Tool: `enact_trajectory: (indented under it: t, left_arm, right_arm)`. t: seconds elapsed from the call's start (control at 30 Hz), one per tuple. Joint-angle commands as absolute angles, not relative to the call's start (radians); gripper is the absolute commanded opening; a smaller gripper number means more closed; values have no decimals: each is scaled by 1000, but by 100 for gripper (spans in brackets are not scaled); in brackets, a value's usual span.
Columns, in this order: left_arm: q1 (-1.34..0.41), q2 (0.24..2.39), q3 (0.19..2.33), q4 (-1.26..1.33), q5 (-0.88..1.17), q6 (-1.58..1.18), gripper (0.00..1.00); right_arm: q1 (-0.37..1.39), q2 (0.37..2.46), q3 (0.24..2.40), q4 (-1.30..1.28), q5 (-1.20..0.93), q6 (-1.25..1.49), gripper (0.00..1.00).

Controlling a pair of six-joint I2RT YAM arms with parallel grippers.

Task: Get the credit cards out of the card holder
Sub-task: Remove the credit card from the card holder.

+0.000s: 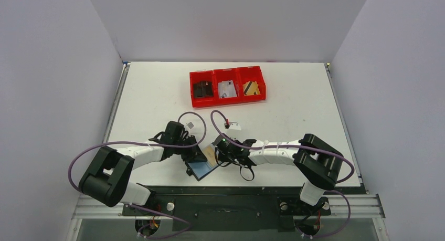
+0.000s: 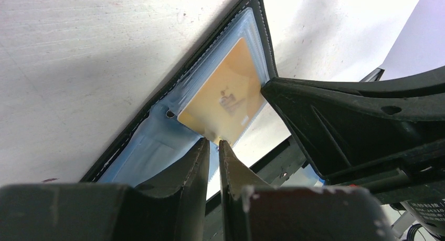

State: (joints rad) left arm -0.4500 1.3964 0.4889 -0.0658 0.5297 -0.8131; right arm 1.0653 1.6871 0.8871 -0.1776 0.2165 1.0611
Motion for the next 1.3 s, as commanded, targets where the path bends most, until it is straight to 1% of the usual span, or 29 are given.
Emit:
enact_trajectory:
  t: [0.0,0.17,0.2,0.37,0.43,0.83,1.1,1.2,1.27]
  left_arm:
    - [-445,1411,479,38,552,-831,11]
    - [-444,1381,474,-23,529,-815,11]
    - [-444,1377,471,-32,524,-815,13]
    - [-445,1365,439,-18,523,-829,15]
    - [-445,1367,430,38,528,-840,16]
    - [-436,1455,417,183,560,-873,16]
    - [-406,1567,476,227,606,-859,6]
    - [-395,1610,530,226,621,-847,6]
    - [-394,1632,561,223,634,-844,8]
  right_arm:
    - [1097,1758,848,-305,188,1056,0]
    - [1101,1762,853,-315,189,1051,0]
    - [1102,1764,853,-316,187,1051,0]
    - [1106,1773,851,-316,180,1051,0]
    - [1107,1776,852,-316,174,1050,0]
    - [1131,1772,853,-371,147,1014,0]
    - [1170,1749,870,-440,152,1008,0]
    - [1191,1764,905,-459,157,994,0]
    - [1197,1773,919,-464,158,987,0]
